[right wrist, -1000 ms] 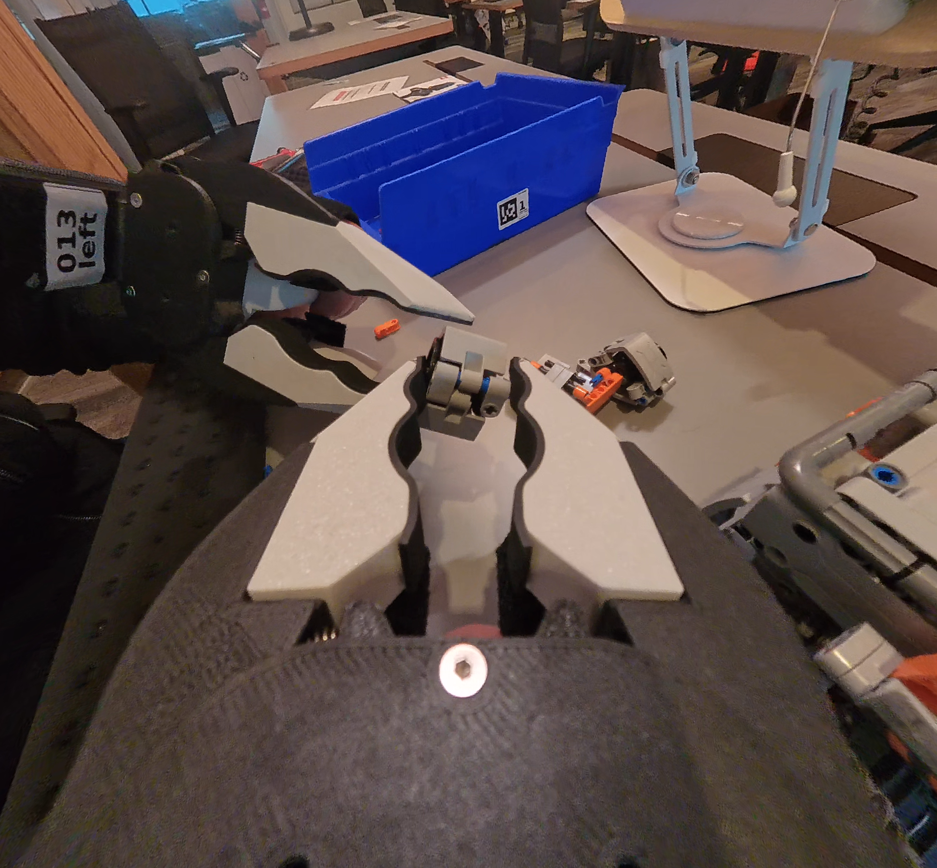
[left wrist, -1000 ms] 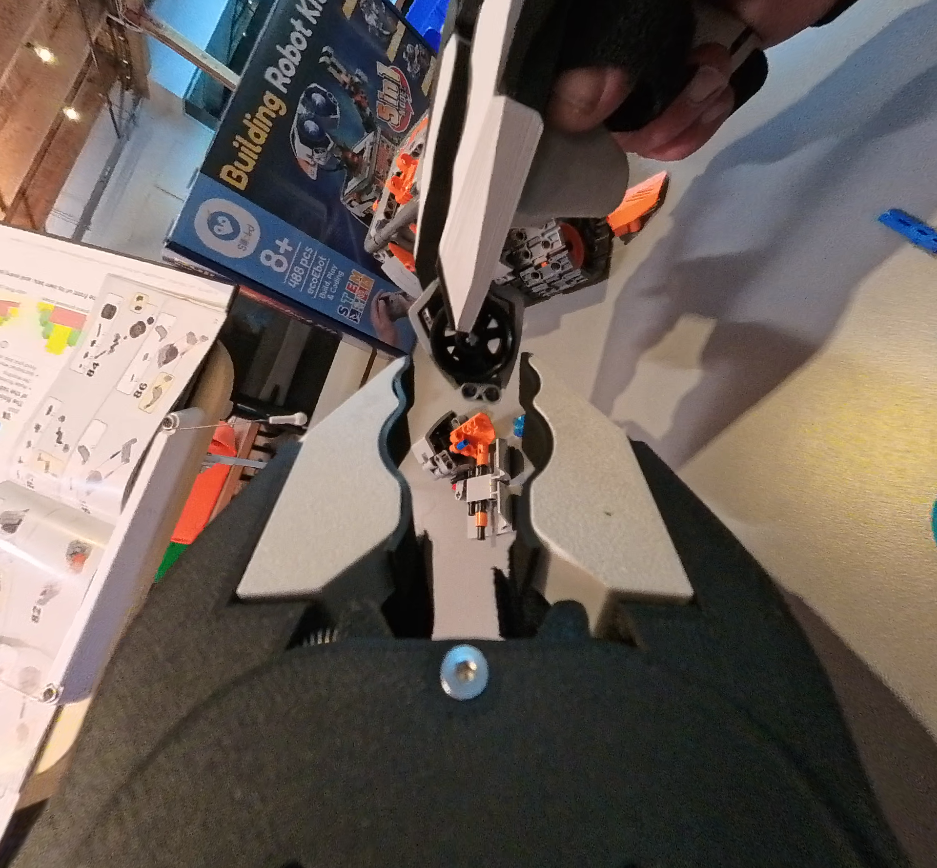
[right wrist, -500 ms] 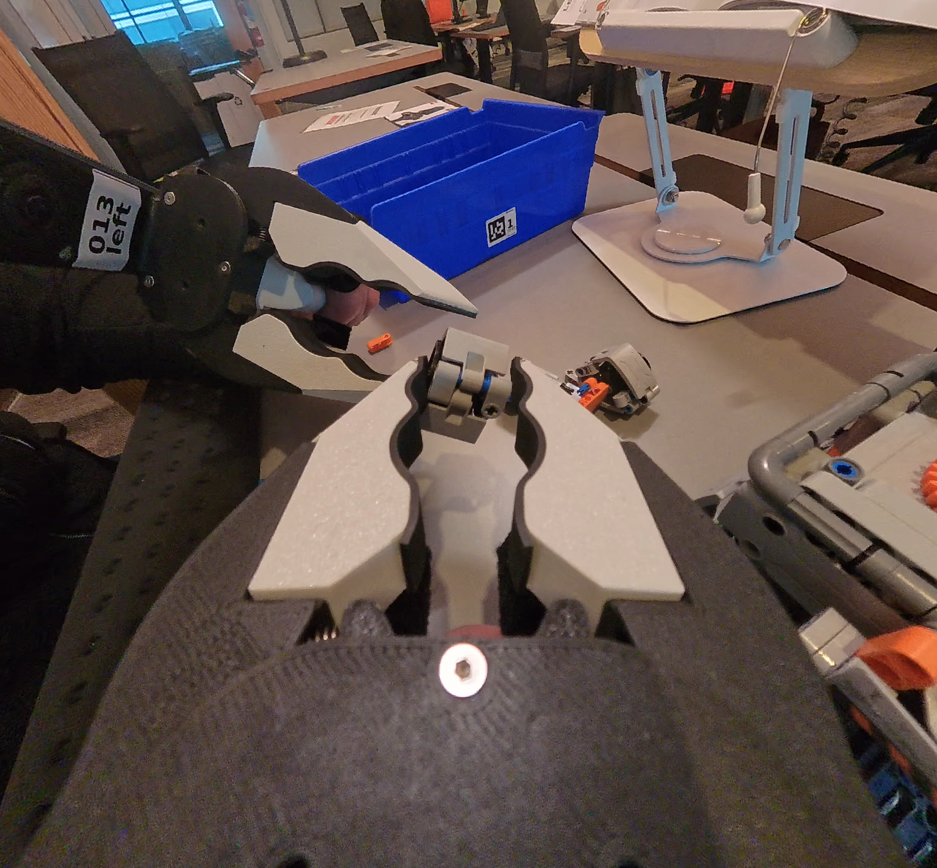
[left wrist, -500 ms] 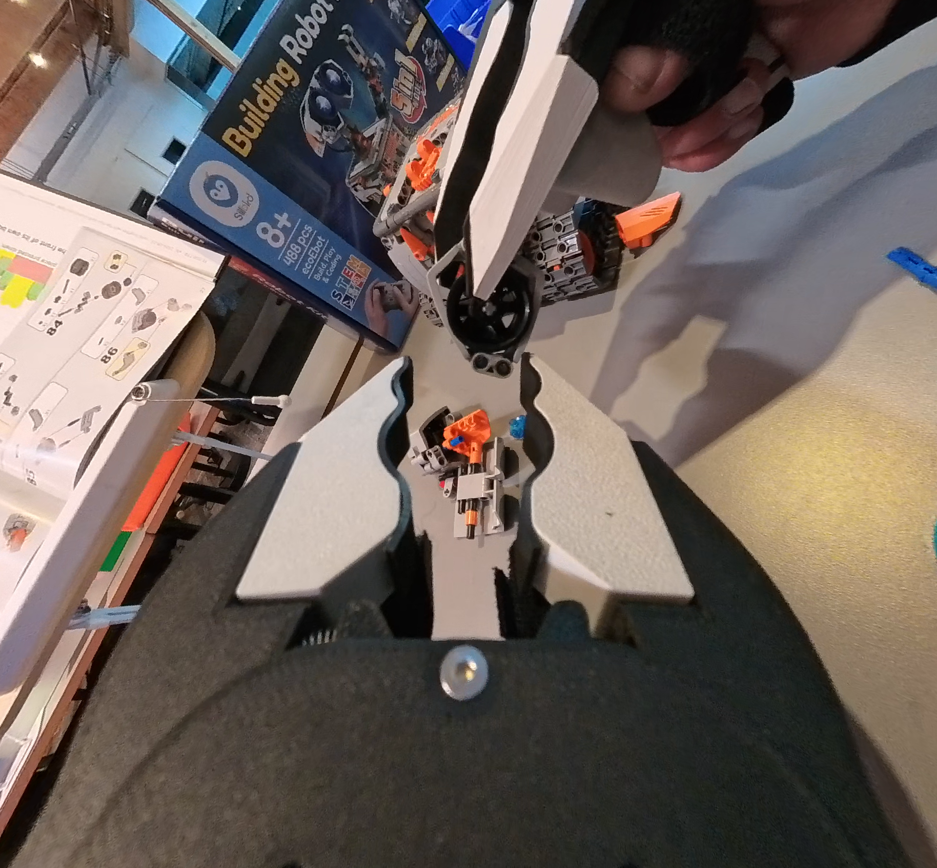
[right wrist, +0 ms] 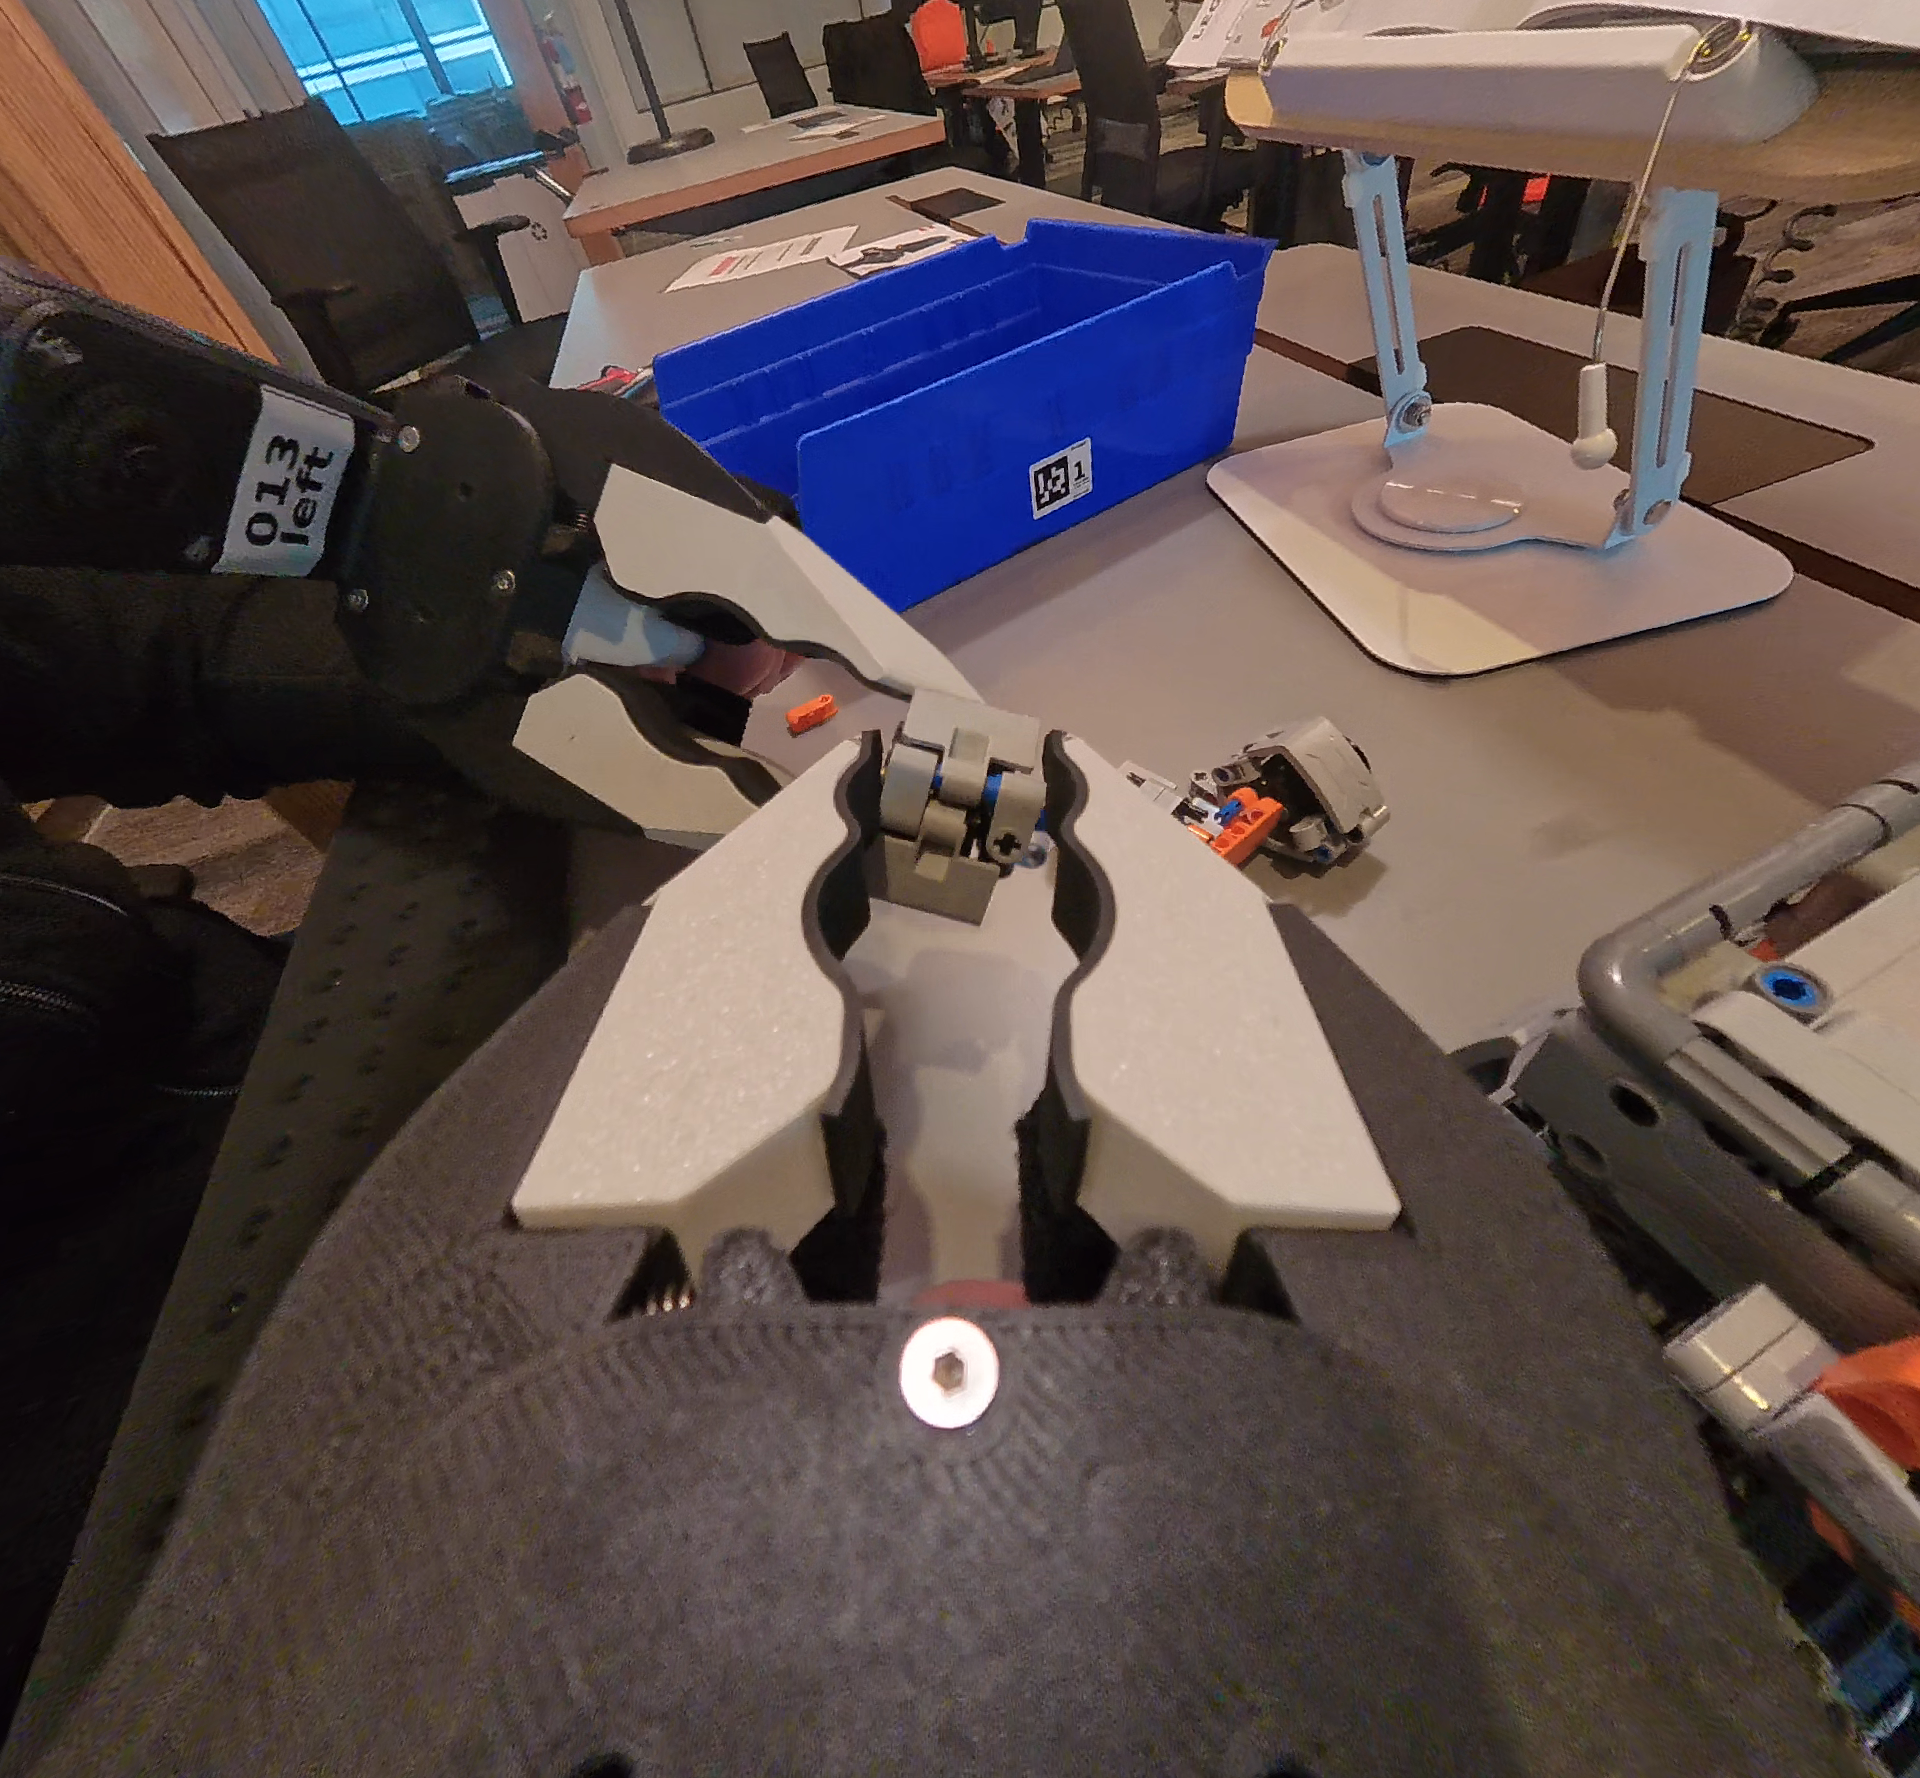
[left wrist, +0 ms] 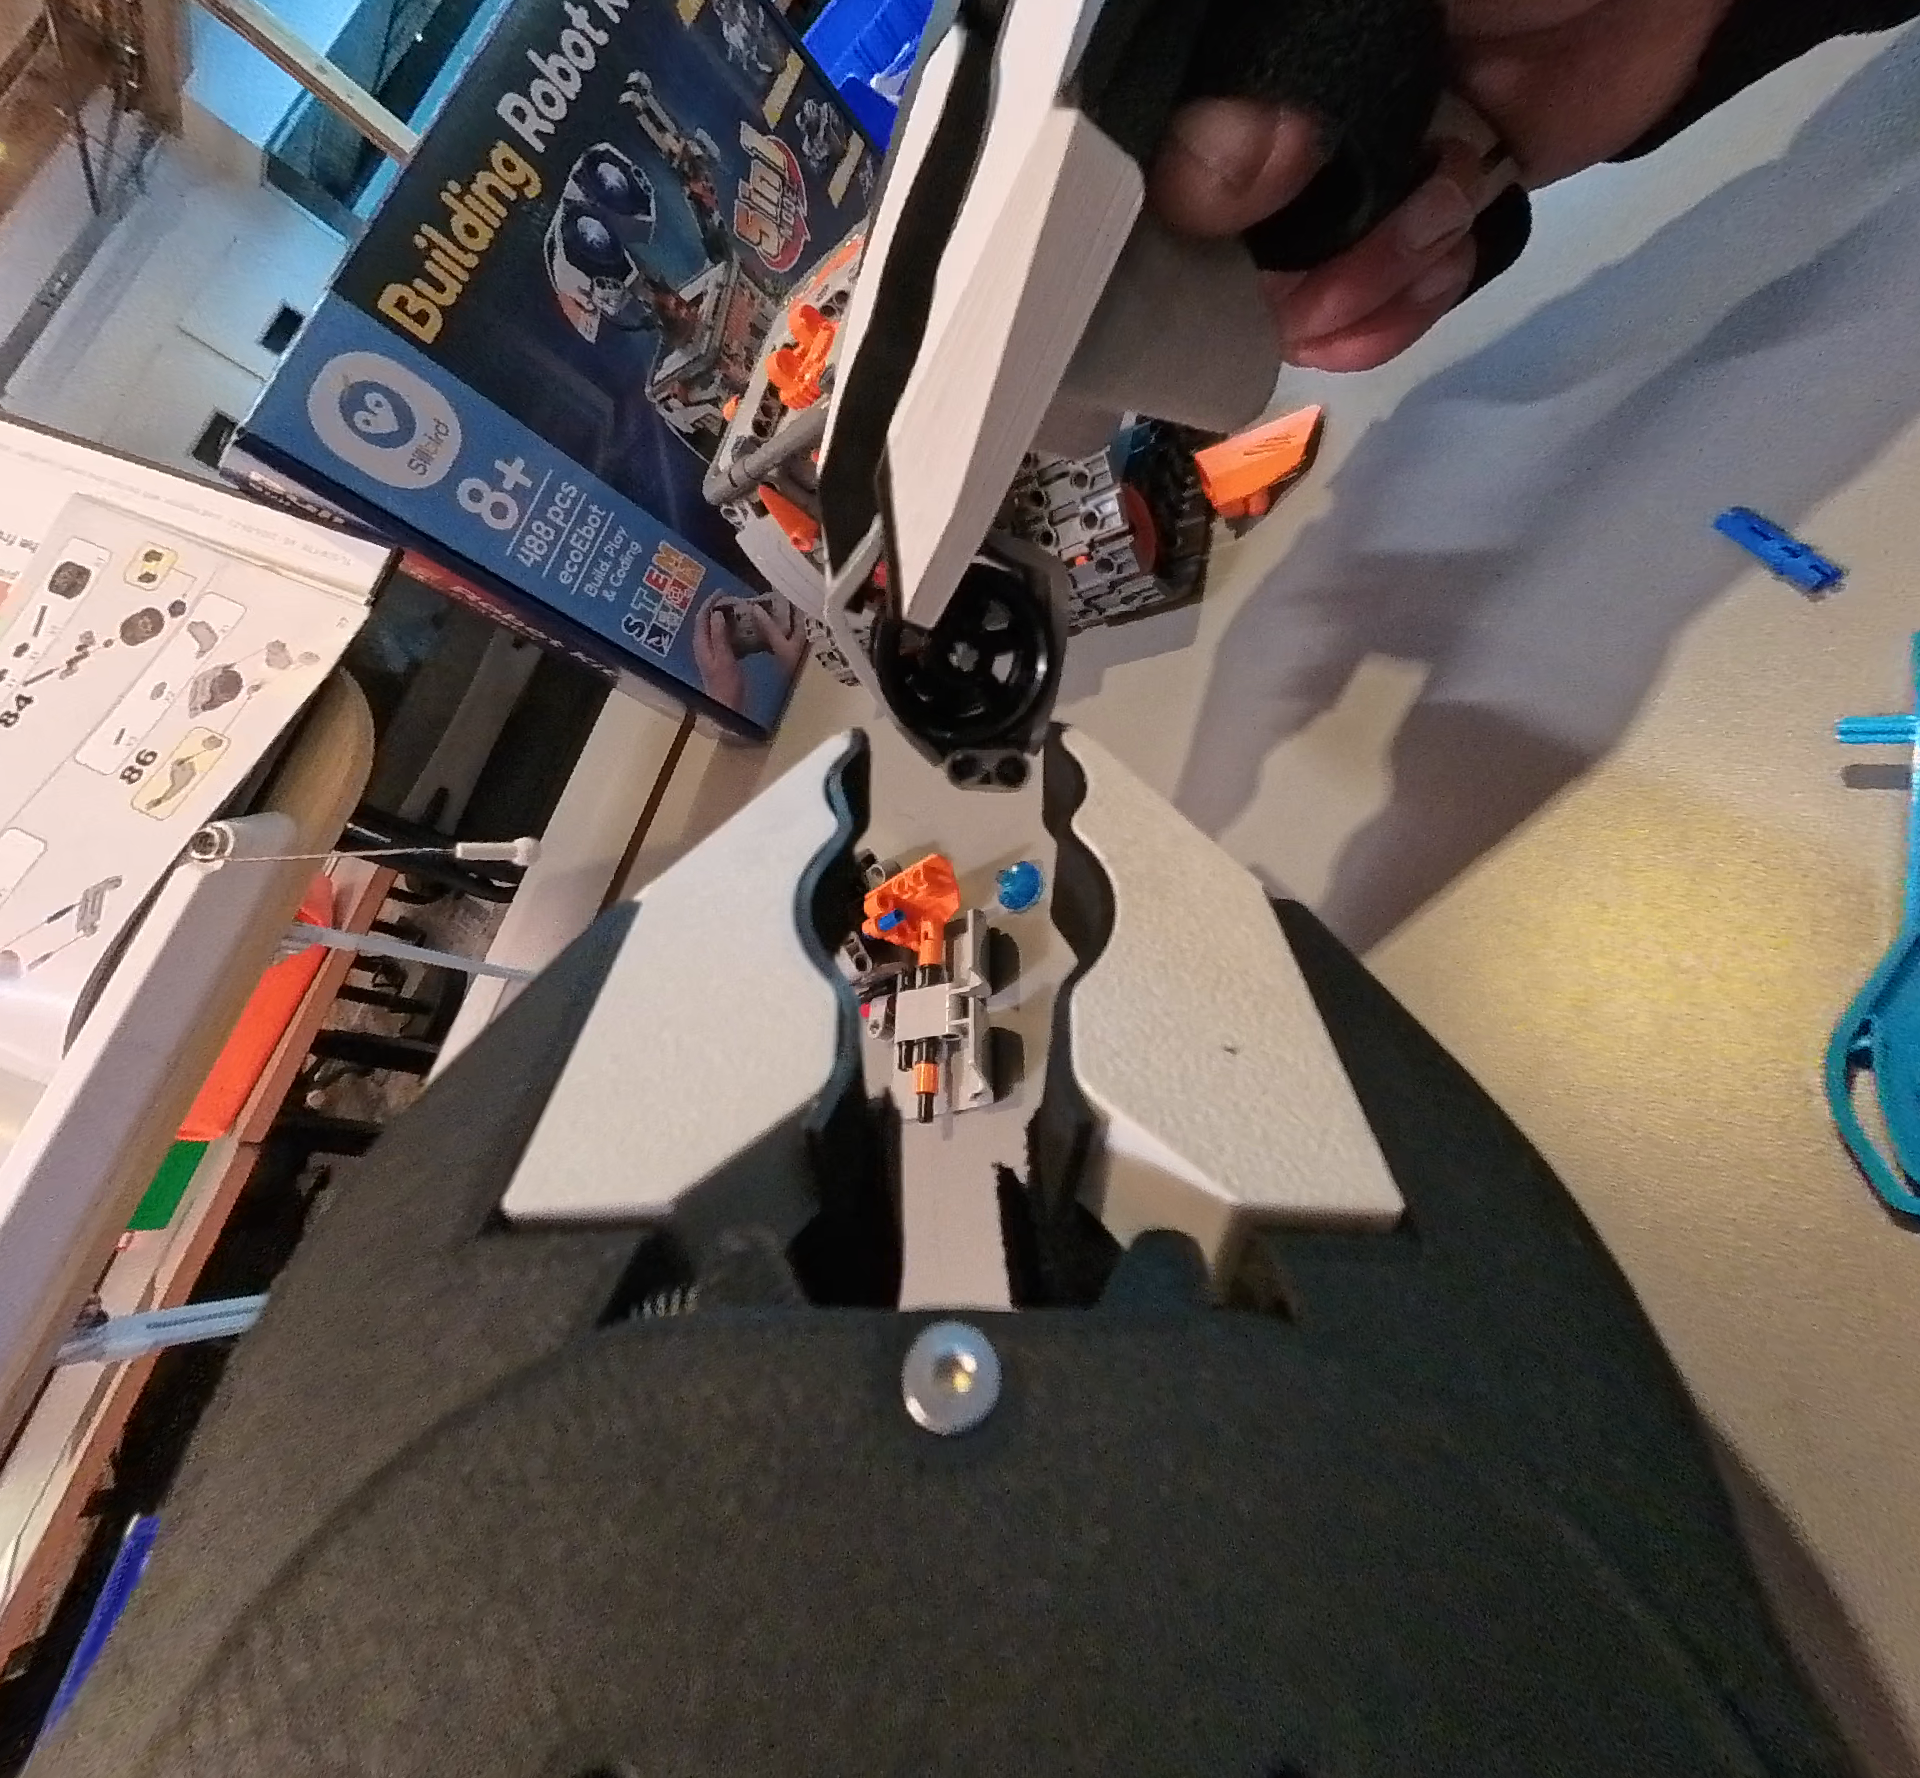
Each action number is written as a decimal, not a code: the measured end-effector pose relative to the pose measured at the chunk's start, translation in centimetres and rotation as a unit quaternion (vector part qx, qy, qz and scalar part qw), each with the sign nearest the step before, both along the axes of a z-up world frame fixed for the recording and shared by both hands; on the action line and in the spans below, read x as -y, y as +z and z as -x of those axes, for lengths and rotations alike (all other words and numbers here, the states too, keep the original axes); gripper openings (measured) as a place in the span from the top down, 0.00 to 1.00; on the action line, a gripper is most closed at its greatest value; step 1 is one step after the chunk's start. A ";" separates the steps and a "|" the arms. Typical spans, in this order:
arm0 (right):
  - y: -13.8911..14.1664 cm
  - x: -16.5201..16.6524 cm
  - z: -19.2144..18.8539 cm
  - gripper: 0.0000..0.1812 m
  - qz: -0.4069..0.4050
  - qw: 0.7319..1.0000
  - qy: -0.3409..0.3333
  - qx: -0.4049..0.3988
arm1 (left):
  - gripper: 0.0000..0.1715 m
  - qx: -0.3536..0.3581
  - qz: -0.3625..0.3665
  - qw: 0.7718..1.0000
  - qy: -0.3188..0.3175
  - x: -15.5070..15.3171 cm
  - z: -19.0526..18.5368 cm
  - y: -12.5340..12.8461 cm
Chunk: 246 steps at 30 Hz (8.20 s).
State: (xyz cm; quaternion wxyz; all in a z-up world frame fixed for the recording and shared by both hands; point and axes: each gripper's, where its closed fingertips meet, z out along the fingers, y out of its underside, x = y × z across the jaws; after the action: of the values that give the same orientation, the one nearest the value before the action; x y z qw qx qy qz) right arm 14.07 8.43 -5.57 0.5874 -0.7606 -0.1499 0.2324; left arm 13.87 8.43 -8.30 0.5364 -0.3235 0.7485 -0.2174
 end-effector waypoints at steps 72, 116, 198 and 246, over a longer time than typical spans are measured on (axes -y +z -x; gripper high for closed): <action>0.5 0.4 -0.1 0.84 0.001 1.000 0.008 0.000 | 0.94 0.050 0.028 0.998 0.013 -1.3 0.4 2.2; 1.8 1.7 2.3 0.85 -0.034 0.993 0.098 -0.053 | 0.81 0.024 0.420 0.892 -0.163 1.6 1.5 4.9; -0.9 4.8 5.4 0.86 -0.058 0.961 0.186 0.195 | 0.85 -0.133 0.302 0.913 -0.239 4.8 5.3 1.2; -1.5 2.8 4.3 0.86 -0.032 0.978 0.145 0.144 | 0.75 -0.140 0.302 0.929 -0.163 2.4 3.1 -0.7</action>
State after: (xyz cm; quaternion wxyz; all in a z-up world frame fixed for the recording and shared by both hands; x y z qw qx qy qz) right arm 9.81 5.63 -7.09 0.5440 -0.7369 -0.3491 0.1977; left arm 10.76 6.00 -9.02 0.2607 -0.3708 0.7575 -0.4698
